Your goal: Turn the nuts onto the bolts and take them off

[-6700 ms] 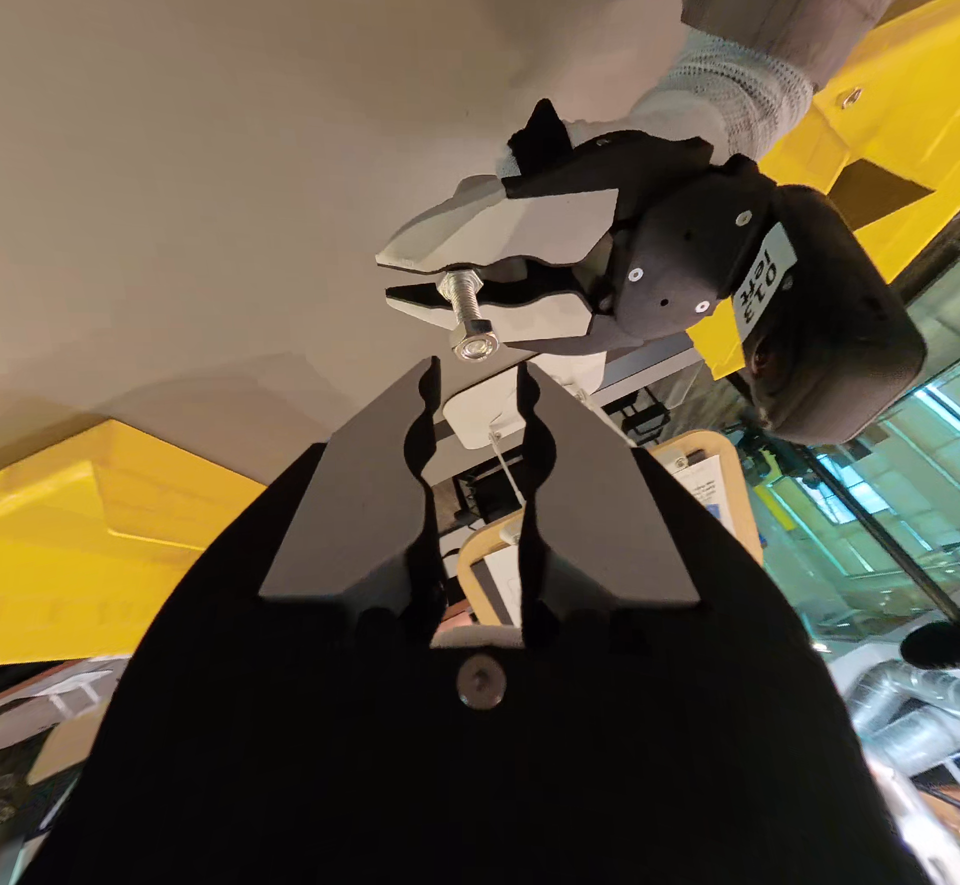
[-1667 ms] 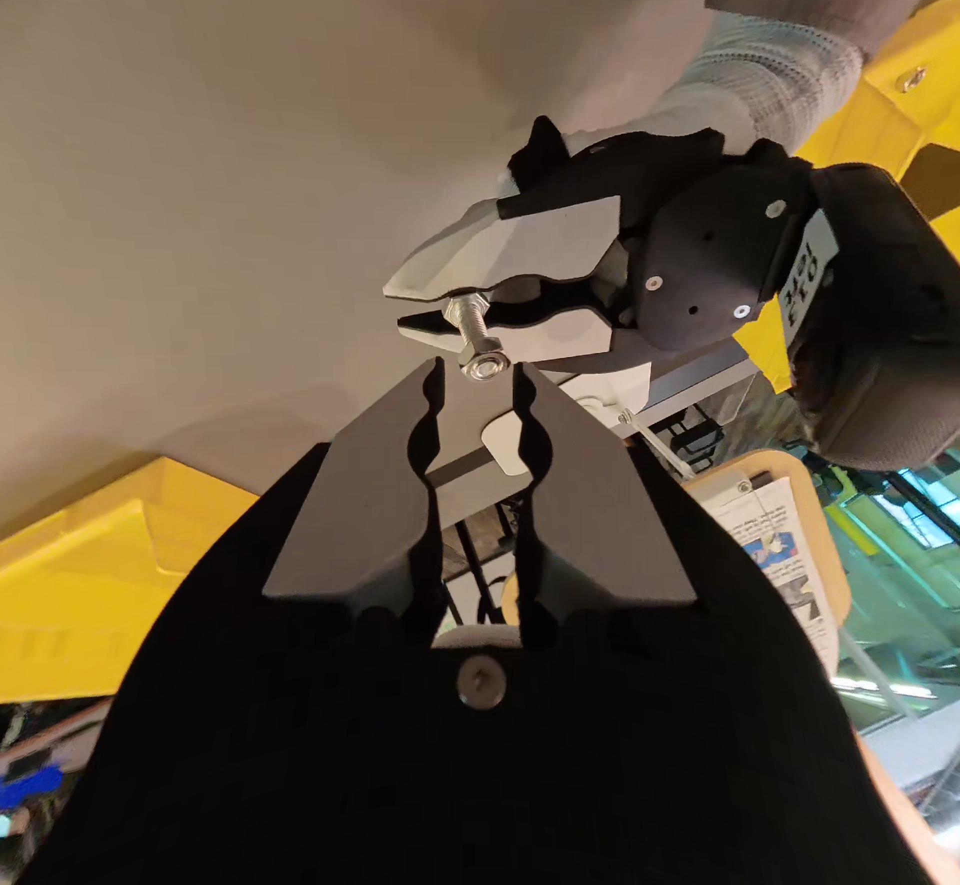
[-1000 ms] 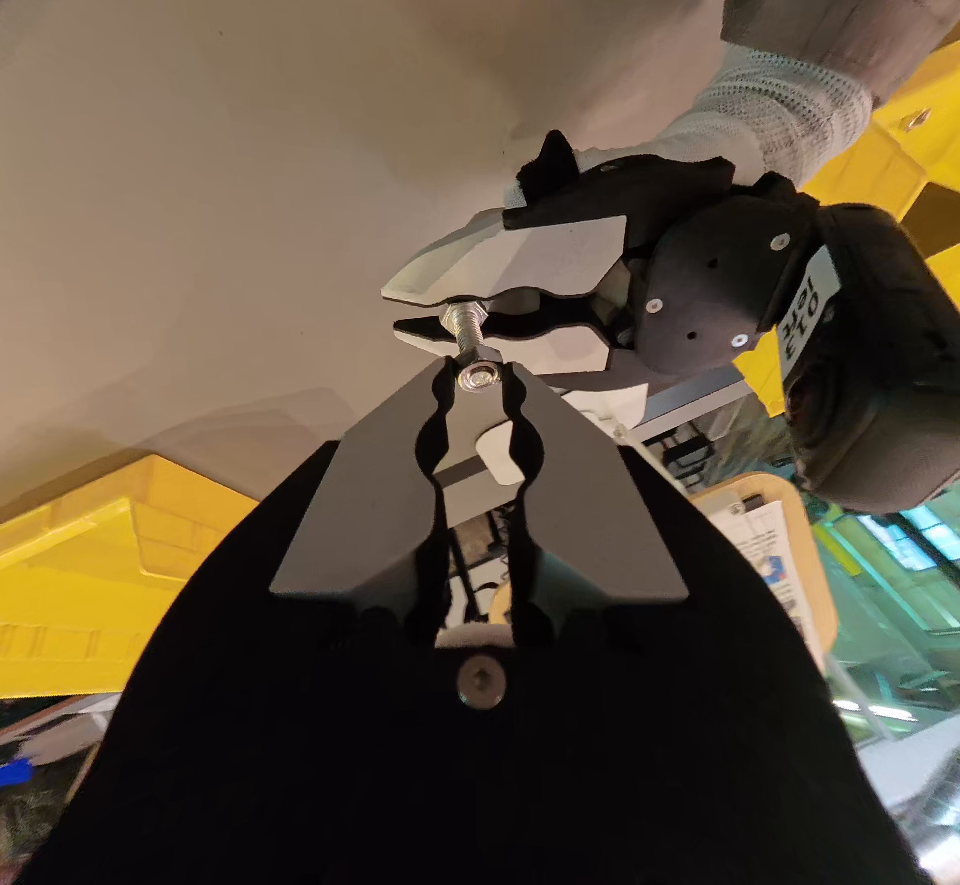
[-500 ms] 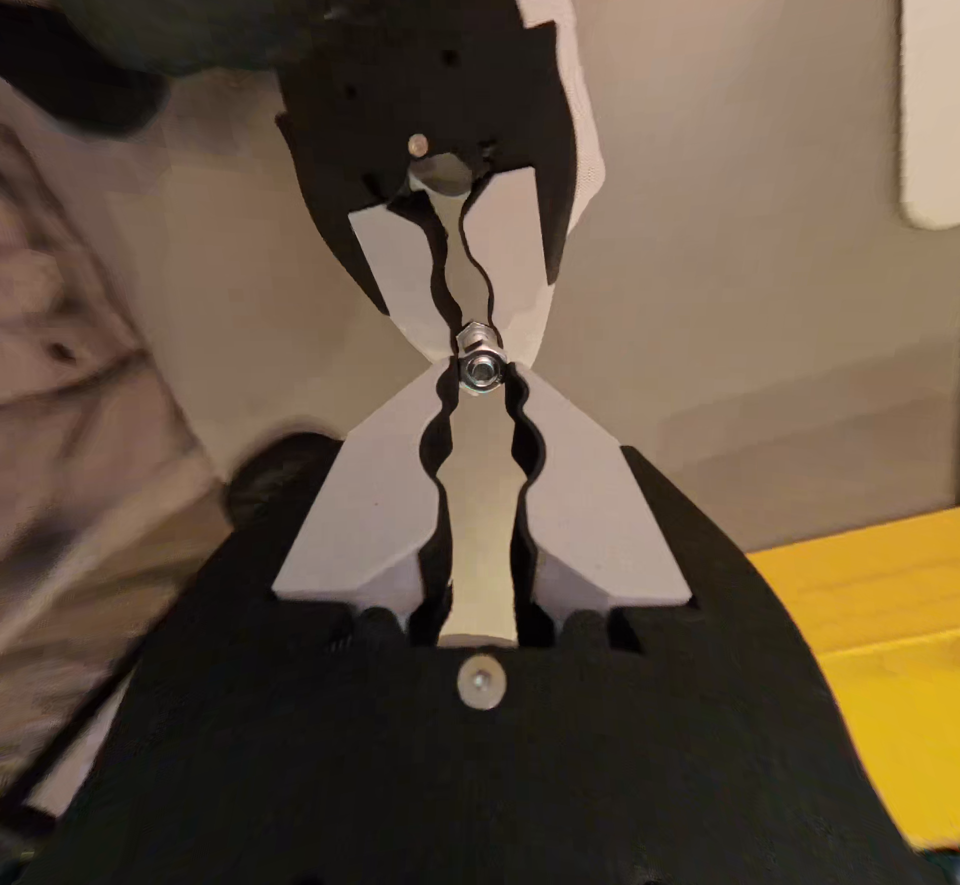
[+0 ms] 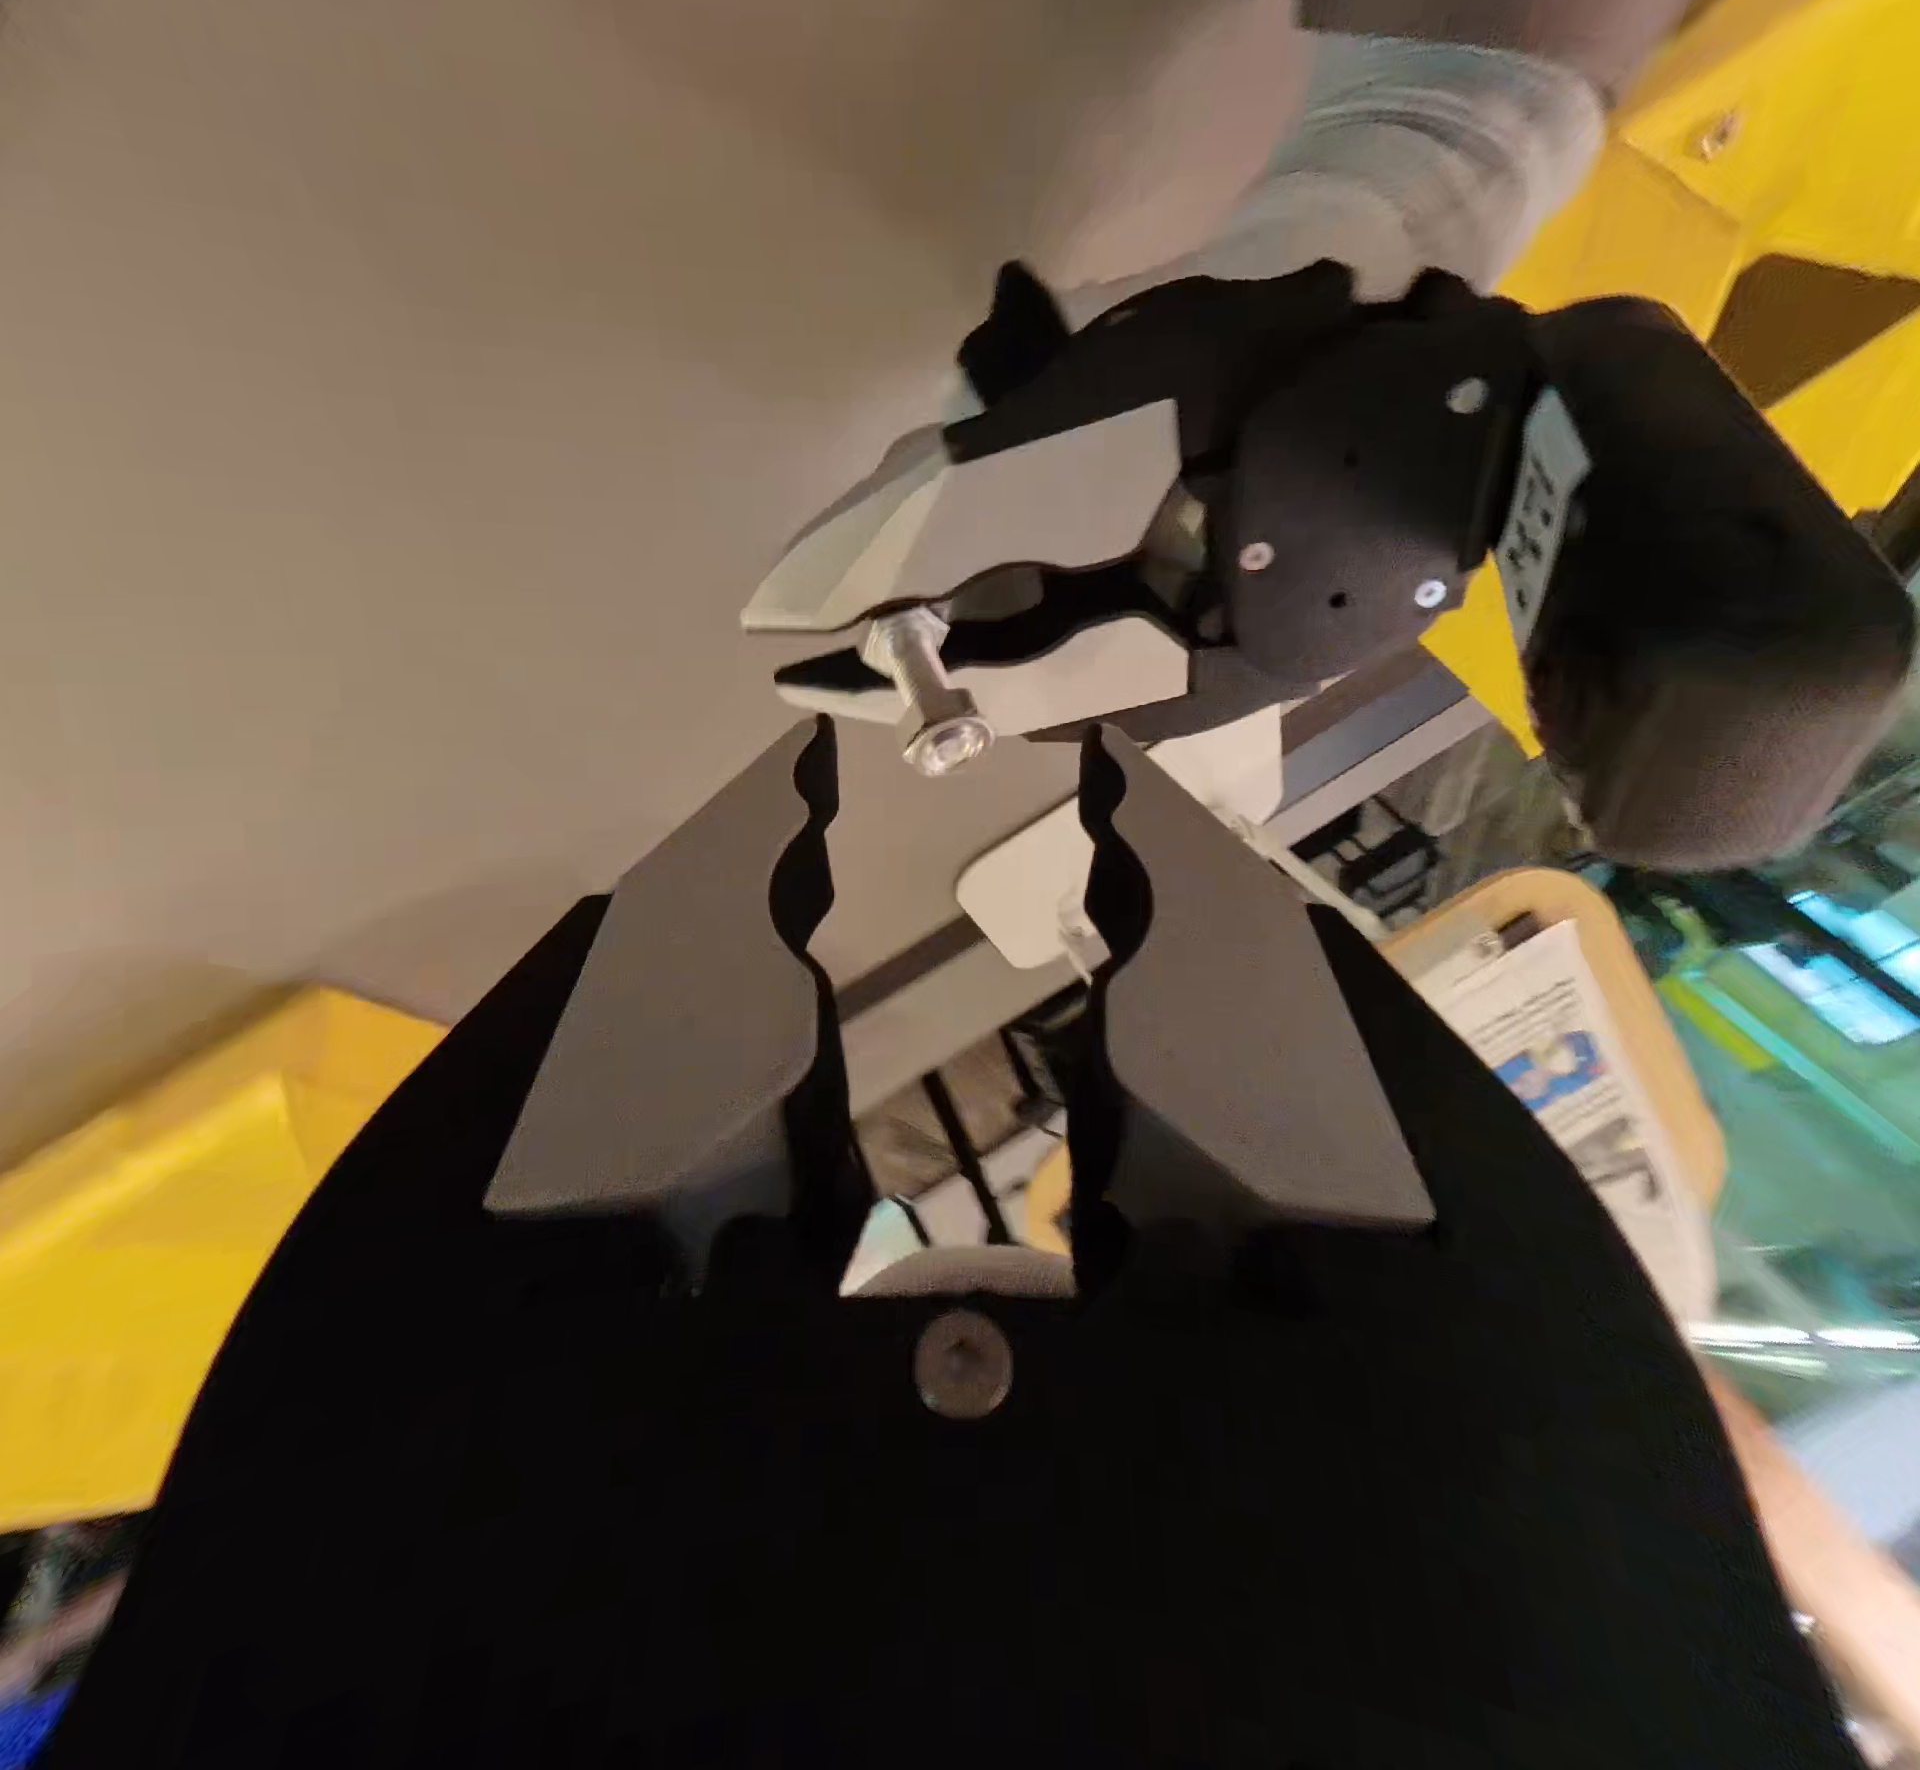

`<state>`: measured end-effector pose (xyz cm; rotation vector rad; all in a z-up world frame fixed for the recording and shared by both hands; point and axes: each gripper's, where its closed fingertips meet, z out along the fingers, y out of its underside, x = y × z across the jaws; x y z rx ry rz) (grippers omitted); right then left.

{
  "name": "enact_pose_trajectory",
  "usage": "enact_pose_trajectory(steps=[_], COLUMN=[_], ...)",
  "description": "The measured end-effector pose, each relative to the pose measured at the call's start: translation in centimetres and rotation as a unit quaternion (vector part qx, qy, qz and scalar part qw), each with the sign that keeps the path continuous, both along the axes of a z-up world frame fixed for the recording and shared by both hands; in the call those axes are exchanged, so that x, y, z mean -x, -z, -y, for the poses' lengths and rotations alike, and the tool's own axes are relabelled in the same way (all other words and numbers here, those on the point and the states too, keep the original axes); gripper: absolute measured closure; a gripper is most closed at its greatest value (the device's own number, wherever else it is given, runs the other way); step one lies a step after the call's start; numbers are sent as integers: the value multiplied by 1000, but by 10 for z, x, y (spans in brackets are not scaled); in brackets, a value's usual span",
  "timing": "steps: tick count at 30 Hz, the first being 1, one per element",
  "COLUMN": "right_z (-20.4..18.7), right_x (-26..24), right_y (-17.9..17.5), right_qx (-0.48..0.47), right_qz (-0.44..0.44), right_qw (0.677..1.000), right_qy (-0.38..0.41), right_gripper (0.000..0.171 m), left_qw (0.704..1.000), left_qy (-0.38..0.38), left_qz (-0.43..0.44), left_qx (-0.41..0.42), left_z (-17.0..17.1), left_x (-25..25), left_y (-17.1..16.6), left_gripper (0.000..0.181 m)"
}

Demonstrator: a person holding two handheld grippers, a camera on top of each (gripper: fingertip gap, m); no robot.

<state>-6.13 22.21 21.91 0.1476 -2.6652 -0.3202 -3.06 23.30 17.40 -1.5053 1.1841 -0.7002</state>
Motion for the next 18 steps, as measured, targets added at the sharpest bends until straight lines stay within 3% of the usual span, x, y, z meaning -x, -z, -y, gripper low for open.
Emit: enact_pose_trajectory(steps=[8,14,18], right_z=[-7,-2,-2], right_x=[-2,-2,-4], right_y=[8,11,12], right_qx=[-77,-76,-64], right_qz=[22,22,33], right_qw=[992,991,995], right_qy=[-92,-106,-71], right_gripper=[142,151,155], left_qw=[1000,1000,1000], left_qy=[6,12,10], left_qz=[-1,-6,-11], left_qx=[-2,-1,-5], left_z=[2,4,4], left_x=[-1,-4,-5], left_y=[0,2,3], left_gripper=[167,167,167])
